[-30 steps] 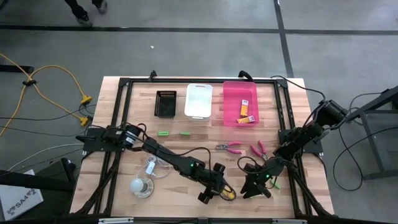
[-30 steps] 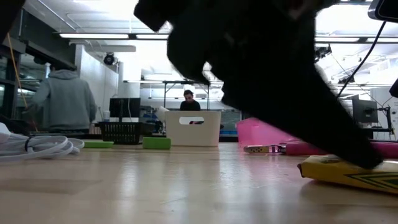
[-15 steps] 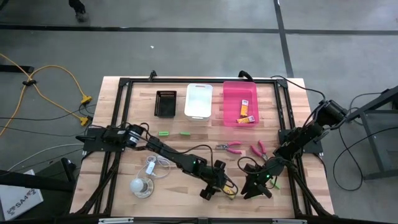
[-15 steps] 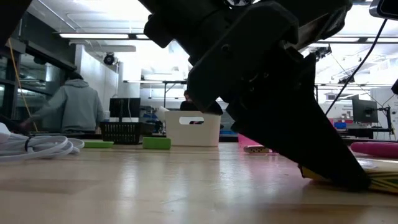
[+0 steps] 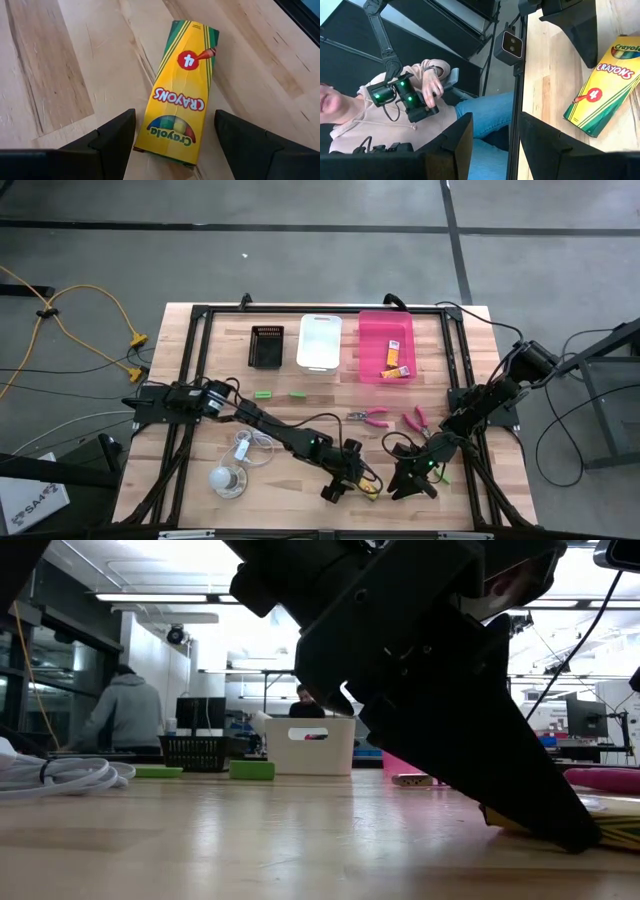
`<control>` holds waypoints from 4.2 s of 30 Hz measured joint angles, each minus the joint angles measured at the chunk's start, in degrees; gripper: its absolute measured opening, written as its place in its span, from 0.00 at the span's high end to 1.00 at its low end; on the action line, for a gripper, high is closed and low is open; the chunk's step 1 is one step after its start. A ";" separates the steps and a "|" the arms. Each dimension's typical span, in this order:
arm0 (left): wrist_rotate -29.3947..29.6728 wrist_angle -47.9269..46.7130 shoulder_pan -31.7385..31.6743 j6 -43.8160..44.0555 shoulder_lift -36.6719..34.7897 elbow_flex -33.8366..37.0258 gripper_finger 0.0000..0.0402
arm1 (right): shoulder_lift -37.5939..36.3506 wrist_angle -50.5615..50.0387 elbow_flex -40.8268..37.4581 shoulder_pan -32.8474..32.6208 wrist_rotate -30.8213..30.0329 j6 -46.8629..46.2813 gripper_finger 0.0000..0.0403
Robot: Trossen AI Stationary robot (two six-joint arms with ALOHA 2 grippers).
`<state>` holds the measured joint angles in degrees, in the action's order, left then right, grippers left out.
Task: Pick & Place School Supplies
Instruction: Put the crayon box into the pink bin
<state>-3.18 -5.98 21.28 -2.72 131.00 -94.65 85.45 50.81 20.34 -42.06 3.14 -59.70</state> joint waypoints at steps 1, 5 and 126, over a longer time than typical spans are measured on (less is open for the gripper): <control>0.00 0.00 0.00 0.01 0.00 0.00 0.34 | 0.00 0.00 0.00 0.00 -0.01 0.00 0.64; 0.02 0.00 0.00 0.02 0.00 0.00 0.34 | 0.00 0.00 0.00 0.00 0.01 -0.09 0.64; 12.50 -0.86 -0.57 2.49 -1.94 0.04 0.59 | 0.02 -8.06 0.01 -4.81 -6.67 -11.16 0.64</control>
<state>9.32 -6.84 20.71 -0.23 129.06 -94.61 85.47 42.75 20.35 -46.87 -3.52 -70.87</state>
